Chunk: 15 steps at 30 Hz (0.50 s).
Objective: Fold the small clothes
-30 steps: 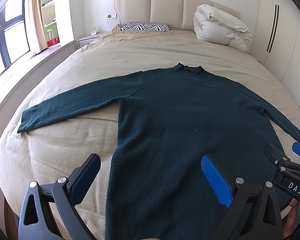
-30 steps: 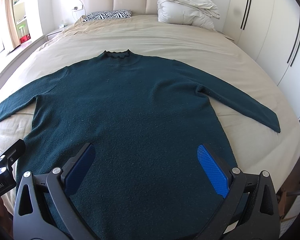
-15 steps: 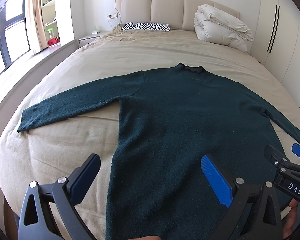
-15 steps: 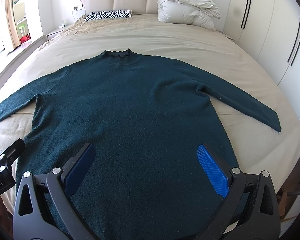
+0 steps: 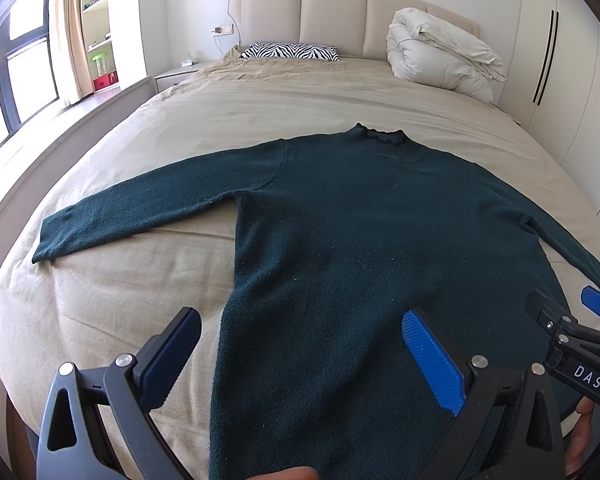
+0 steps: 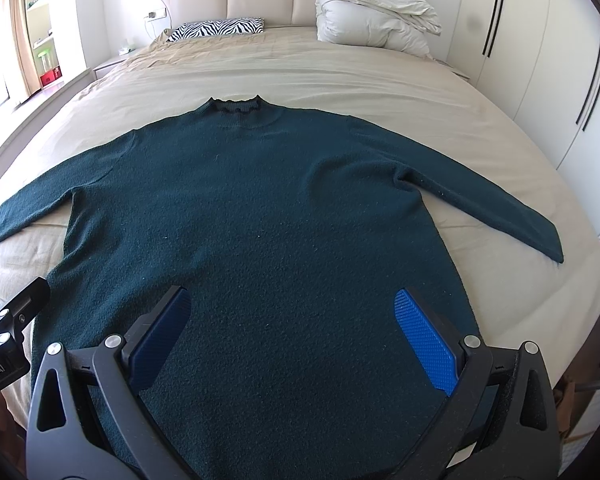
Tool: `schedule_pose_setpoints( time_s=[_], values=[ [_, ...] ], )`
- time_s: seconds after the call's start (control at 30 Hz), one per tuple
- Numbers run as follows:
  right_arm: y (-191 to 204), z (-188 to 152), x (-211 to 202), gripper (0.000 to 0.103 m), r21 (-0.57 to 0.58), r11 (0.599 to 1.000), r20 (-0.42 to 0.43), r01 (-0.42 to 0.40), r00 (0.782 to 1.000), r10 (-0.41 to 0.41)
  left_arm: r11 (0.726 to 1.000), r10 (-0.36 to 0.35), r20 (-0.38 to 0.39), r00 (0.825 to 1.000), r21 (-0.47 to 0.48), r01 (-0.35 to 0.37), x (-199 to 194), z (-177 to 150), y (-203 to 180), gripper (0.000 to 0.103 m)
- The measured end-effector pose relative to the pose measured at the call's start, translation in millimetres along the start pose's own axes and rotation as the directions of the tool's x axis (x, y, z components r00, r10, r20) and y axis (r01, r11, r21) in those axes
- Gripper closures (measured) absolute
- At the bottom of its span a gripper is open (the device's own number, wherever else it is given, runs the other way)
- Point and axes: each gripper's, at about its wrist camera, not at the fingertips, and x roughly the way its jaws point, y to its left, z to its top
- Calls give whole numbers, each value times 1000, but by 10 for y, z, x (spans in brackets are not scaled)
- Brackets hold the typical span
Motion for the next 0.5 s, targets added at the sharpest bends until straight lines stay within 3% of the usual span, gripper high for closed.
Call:
schedule_pose_setpoints(
  time_s=[0.37,0.5],
  values=[
    [25,3,27,0,-3,1000,-3,1,1000,-1,998,-51,-20,998,-29,51,27,-41,65,0],
    [36,11,55,0,-1,1000,-3,0,1000,0,987,-154,-67,986,-67,150,34,-117,223,0]
  ],
)
